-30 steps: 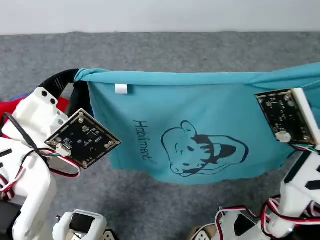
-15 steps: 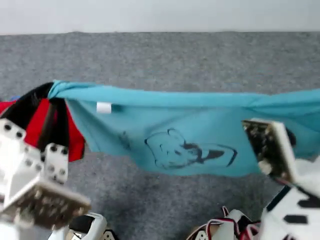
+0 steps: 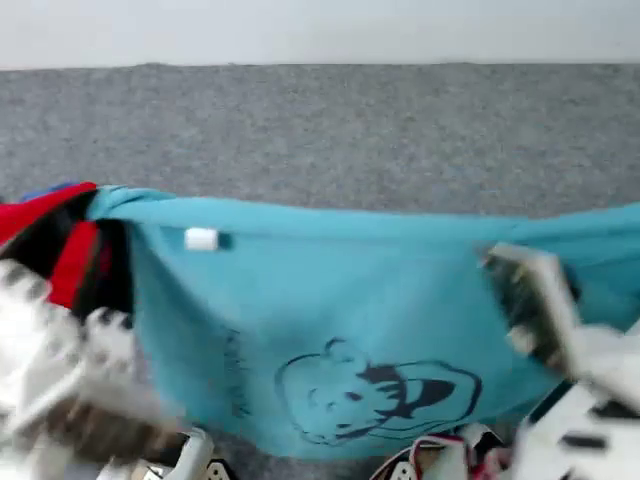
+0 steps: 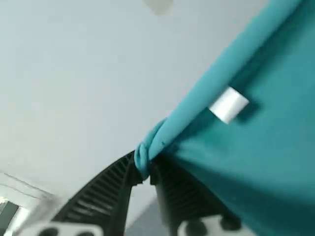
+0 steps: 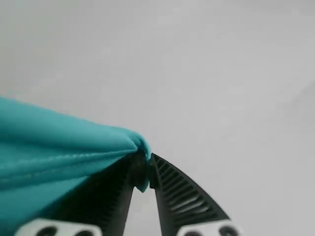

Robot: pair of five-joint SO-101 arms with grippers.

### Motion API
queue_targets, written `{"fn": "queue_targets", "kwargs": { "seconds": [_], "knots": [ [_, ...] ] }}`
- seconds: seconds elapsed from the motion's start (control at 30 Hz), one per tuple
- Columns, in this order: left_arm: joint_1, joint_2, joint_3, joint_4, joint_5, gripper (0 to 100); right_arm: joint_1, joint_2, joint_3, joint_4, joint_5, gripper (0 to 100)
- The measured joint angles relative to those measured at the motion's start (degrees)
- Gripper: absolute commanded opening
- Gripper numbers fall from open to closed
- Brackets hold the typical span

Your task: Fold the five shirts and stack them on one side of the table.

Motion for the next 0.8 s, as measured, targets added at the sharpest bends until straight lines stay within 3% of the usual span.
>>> {"fn": "queue_targets", "kwargs": {
  "seconds": [0.23, 0.5, 0.63, 0.8],
  "knots": [
    [0.00, 0.44, 26.55, -5.80, 0.00, 1, -11.43, 13.80, 0.00, 12.40, 6.24, 0.9],
    [0.00, 0.97, 58.90, -32.97, -1.05, 1, -17.14, 30.77, 0.18, 19.34, 6.68, 0.9],
    [0.00, 2.29, 66.90, -44.75, -5.01, 1, -18.99, 37.54, 0.18, 19.34, 6.68, 0.9],
    [-1.58, 12.04, 66.55, -56.00, -8.00, 1, -20.92, 45.45, 0.18, 11.87, 5.71, 0.9]
  ]
}}
